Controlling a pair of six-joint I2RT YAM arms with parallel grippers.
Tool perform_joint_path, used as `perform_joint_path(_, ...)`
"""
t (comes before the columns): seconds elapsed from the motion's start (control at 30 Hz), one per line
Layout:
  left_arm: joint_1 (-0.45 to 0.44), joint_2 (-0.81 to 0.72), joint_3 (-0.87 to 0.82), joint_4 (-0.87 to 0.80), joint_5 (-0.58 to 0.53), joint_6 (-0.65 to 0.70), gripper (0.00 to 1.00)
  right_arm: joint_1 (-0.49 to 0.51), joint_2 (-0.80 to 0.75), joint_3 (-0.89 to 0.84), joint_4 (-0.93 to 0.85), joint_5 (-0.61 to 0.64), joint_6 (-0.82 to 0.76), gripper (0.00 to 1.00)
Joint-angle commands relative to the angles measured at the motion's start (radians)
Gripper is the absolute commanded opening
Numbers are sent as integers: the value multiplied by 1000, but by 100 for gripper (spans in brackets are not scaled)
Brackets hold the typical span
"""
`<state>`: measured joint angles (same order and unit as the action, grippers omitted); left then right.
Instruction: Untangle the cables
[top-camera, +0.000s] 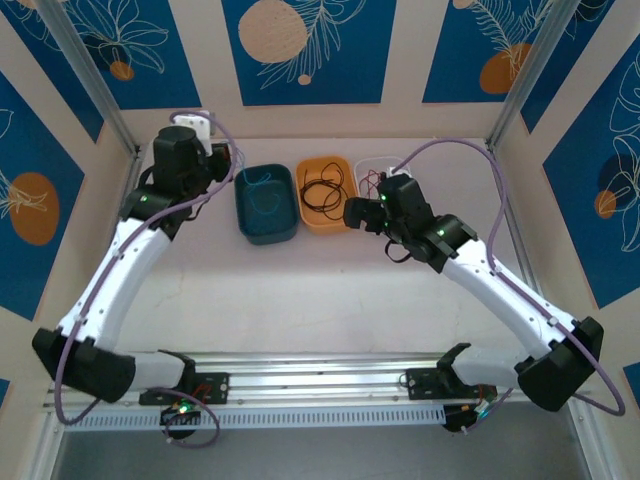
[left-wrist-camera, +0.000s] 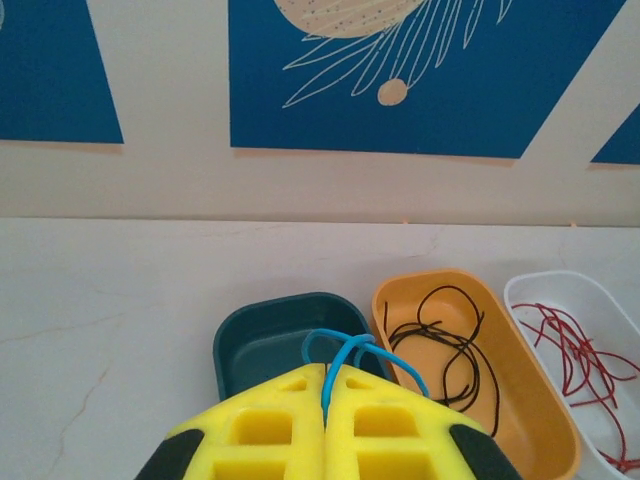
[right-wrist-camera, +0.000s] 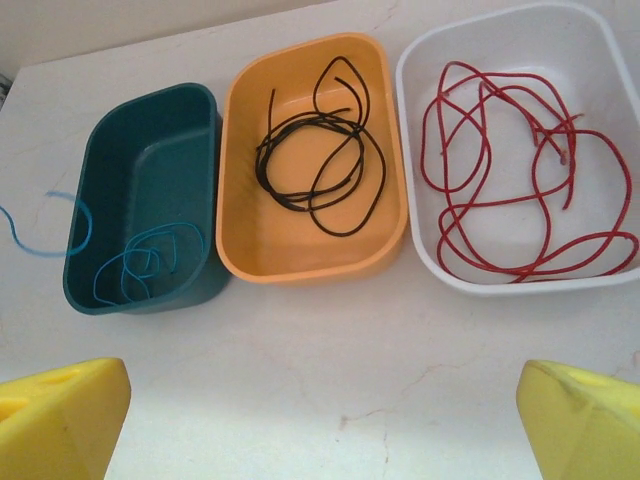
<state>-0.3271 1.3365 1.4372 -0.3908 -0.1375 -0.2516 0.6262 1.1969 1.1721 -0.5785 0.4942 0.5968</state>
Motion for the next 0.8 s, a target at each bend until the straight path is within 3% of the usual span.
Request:
perform_joint_path(0.0,7,70,50,61,-12,22,0,-9,-40,-24,18,5,14,99)
perform_joint_path(0.23,23,209,72,74,27,-7,0,-14,-60,-34,14,7,18,99)
perform_joint_path(0.53,39,385,53,71,-21,-31,0,-14,-63,-47,15,-2,32,99)
perform_joint_path(0.67,39,487,87,37,22,-40,0,-13,-84,-64,14,12,37,99)
perform_joint_path(0.77,39,530,91,42,60,-40,10,-14,-116,-89,24,49,36,99)
